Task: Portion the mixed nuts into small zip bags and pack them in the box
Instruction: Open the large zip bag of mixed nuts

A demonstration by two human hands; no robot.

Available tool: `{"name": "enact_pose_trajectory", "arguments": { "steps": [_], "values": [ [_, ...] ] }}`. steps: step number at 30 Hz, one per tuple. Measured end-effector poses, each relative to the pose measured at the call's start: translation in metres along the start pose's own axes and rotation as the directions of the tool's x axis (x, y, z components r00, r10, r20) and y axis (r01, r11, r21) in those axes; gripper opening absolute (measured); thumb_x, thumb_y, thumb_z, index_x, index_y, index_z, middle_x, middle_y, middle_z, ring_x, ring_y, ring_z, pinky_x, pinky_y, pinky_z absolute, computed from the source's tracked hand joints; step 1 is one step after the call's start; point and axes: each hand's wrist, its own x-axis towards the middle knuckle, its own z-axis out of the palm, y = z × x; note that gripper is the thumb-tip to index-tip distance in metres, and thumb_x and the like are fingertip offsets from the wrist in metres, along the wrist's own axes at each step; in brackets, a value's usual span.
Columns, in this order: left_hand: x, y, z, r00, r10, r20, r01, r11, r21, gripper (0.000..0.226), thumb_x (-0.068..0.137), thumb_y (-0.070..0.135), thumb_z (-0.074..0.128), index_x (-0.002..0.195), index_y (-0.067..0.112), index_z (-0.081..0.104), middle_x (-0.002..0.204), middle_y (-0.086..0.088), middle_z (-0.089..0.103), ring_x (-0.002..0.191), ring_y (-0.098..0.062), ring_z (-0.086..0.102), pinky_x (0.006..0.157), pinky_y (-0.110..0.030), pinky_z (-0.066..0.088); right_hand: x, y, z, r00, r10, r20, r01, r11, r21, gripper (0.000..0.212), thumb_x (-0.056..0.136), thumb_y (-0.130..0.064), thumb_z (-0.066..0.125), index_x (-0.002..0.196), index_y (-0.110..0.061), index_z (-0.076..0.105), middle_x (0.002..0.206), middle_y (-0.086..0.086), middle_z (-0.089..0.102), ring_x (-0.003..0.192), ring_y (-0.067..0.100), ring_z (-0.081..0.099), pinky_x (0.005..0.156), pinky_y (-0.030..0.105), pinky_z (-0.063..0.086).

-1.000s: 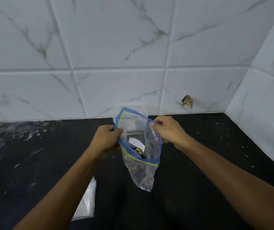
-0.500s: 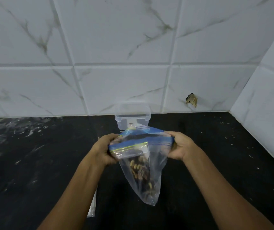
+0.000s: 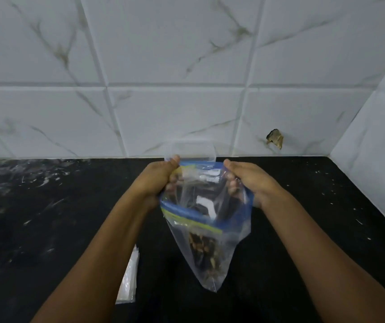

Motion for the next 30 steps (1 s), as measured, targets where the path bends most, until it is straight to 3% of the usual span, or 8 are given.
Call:
{"name": "enact_pose_trajectory", "arguments": {
  "steps": [3, 7, 11, 15, 19, 22, 27, 30],
  "values": [
    [0.011, 0.005, -0.003, 0.947, -0.238, 0.217, 0.310, 0.859, -0.408, 0.065, 0.097, 0.043, 0.048, 0.038, 0.017, 0.040, 0.033, 0.008, 0.026, 0.025, -0.006, 0.024, 0.032, -0.015, 0.021, 0.010, -0.008, 0.001, 0.961, 0.232, 0.151, -0.273, 0.880, 0.388, 0.044, 0.097, -0.030, 0.048, 0.057, -0.013, 0.043, 0.035, -0.005, 0.036, 0.024, 0.003, 0.031, 0.025, 0.013, 0.026],
    [0.023, -0.012, -0.009, 0.947, -0.271, 0.174, 0.319, 0.858, -0.402, 0.055, 0.092, 0.042, 0.057, 0.048, 0.016, 0.036, 0.036, 0.005, 0.029, 0.029, -0.008, 0.029, 0.036, -0.017, 0.026, 0.007, -0.001, 0.006, 0.974, 0.225, 0.016, -0.212, 0.886, 0.412, 0.031, 0.098, -0.024, 0.050, 0.070, -0.010, 0.051, 0.035, 0.000, 0.047, 0.024, 0.008, 0.044, 0.026, 0.013, 0.033],
    [0.002, -0.032, -0.011, 0.984, -0.043, -0.174, 0.068, 0.987, 0.145, 0.024, 0.097, 0.038, 0.057, 0.094, 0.014, 0.058, 0.079, -0.002, 0.063, 0.066, -0.013, 0.060, 0.062, -0.028, 0.051, 0.007, 0.033, -0.006, 0.947, -0.028, -0.320, -0.057, 0.966, -0.253, 0.019, 0.095, -0.031, 0.057, 0.097, -0.013, 0.061, 0.090, 0.007, 0.069, 0.081, 0.016, 0.068, 0.066, 0.031, 0.055],
    [-0.050, -0.039, -0.012, 0.930, 0.205, -0.306, 0.047, 0.758, 0.651, 0.060, 0.082, 0.069, 0.056, 0.120, 0.023, 0.049, 0.108, -0.001, 0.058, 0.098, -0.020, 0.060, 0.082, -0.038, 0.052, -0.017, 0.032, -0.005, 0.901, -0.300, -0.314, 0.072, 0.815, -0.575, 0.030, 0.092, -0.048, 0.054, 0.095, -0.018, 0.058, 0.092, 0.000, 0.065, 0.085, 0.011, 0.062, 0.069, 0.028, 0.050],
    [-0.085, -0.042, -0.010, 0.929, 0.179, -0.324, 0.175, 0.559, 0.811, 0.047, 0.080, 0.069, 0.057, 0.097, 0.026, 0.050, 0.092, 0.003, 0.061, 0.086, -0.022, 0.061, 0.078, -0.039, 0.053, -0.041, 0.040, 0.000, 0.911, -0.373, -0.177, 0.035, 0.497, -0.867, 0.038, 0.081, -0.062, 0.059, 0.084, -0.024, 0.054, 0.078, -0.004, 0.061, 0.071, 0.012, 0.060, 0.062, 0.031, 0.048],
    [-0.087, -0.045, -0.008, 0.958, 0.083, -0.276, 0.142, 0.698, 0.702, 0.025, 0.088, 0.043, 0.066, 0.093, 0.022, 0.054, 0.087, -0.002, 0.065, 0.072, -0.021, 0.068, 0.066, -0.040, 0.059, -0.036, 0.055, 0.001, 0.944, -0.293, -0.150, -0.002, 0.451, -0.893, 0.024, 0.083, -0.041, 0.067, 0.080, -0.019, 0.056, 0.076, 0.000, 0.063, 0.070, 0.015, 0.063, 0.063, 0.038, 0.054],
    [-0.071, -0.045, 0.000, 0.949, 0.054, -0.311, 0.008, 0.981, 0.194, 0.017, 0.092, -0.006, 0.053, 0.091, 0.008, 0.062, 0.085, -0.015, 0.069, 0.062, -0.019, 0.067, 0.050, -0.029, 0.057, -0.033, 0.049, 0.006, 0.971, -0.099, -0.219, 0.026, 0.950, -0.312, 0.014, 0.093, -0.005, 0.053, 0.093, 0.004, 0.063, 0.093, 0.022, 0.069, 0.080, 0.030, 0.070, 0.066, 0.044, 0.060],
    [-0.055, -0.036, 0.000, 0.955, -0.115, -0.273, -0.005, 0.915, -0.403, 0.021, 0.099, -0.003, 0.042, 0.092, 0.004, 0.061, 0.078, -0.015, 0.071, 0.061, -0.017, 0.071, 0.055, -0.027, 0.060, -0.033, 0.039, 0.000, 0.974, 0.173, -0.147, -0.105, 0.918, 0.382, 0.016, 0.097, -0.006, 0.049, 0.092, 0.000, 0.063, 0.081, 0.015, 0.072, 0.067, 0.019, 0.072, 0.054, 0.029, 0.059]
  ]
}}
